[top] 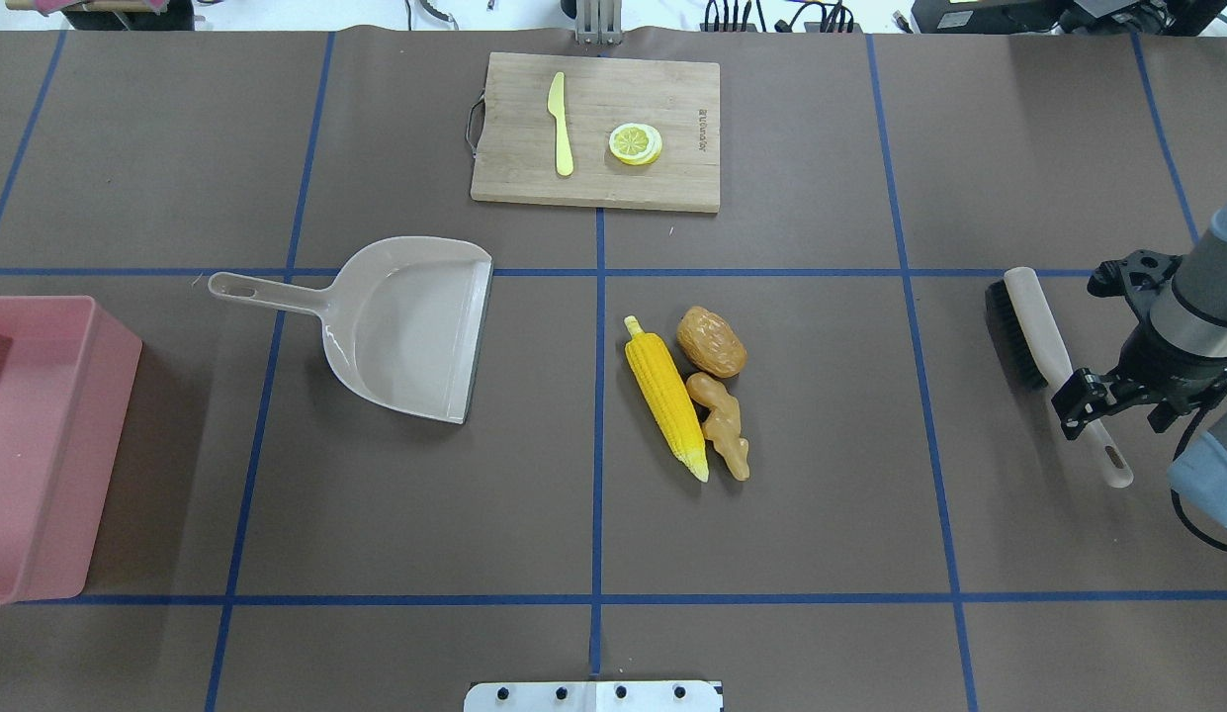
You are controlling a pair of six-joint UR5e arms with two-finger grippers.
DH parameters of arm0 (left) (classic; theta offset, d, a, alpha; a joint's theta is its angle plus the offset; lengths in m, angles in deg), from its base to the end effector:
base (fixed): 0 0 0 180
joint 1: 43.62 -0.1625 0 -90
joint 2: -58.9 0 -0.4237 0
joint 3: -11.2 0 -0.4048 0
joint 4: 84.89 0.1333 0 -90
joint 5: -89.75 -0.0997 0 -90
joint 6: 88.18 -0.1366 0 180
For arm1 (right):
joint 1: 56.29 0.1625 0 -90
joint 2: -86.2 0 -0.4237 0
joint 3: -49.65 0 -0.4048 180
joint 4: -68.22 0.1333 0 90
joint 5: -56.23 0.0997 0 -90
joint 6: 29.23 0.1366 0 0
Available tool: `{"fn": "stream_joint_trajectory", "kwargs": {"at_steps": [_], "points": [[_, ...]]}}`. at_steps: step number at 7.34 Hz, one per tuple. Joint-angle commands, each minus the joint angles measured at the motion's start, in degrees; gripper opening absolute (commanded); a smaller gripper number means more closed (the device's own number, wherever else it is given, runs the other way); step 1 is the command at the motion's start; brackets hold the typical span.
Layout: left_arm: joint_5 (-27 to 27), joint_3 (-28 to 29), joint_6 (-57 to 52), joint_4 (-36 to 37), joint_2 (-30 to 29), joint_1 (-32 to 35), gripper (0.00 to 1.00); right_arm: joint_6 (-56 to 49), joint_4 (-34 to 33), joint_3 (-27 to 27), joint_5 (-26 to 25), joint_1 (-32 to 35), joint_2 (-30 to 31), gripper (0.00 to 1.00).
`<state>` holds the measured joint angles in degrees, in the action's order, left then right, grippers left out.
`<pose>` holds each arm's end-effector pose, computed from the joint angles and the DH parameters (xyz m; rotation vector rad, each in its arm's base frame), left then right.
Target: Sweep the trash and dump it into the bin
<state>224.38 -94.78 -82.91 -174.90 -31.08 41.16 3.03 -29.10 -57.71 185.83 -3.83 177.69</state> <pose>0.0094 -0.5129 0.5409 0.1926 0.7947 0.1077 -0.2635 -0.4188 0.5646 -0.2774 -0.6482 -0.1399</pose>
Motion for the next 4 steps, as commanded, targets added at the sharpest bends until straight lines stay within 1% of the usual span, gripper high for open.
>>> {"fn": "stream_joint_trajectory", "kwargs": {"at_steps": [1,2,3,4], "points": [[-0.6,-1.6,-5.1,5.4,-7.7,-4.7,1.00,-0.1,1.2,3.5,0.8,-1.5,-0.4,0.99],[-0.6,-2.0,-8.7,5.7,-10.3,-5.8,1.00,0.0,1.2,3.5,1.0,-1.7,-0.4,0.67],[-0.6,-3.6,-9.0,5.7,-10.6,-10.0,1.00,-0.3,1.2,3.6,1.1,-1.8,-0.5,0.17],[-0.6,-4.7,-15.1,5.8,-10.6,-14.3,1.00,-0.4,1.2,3.8,1.2,-1.9,-1.0,0.00]]}}
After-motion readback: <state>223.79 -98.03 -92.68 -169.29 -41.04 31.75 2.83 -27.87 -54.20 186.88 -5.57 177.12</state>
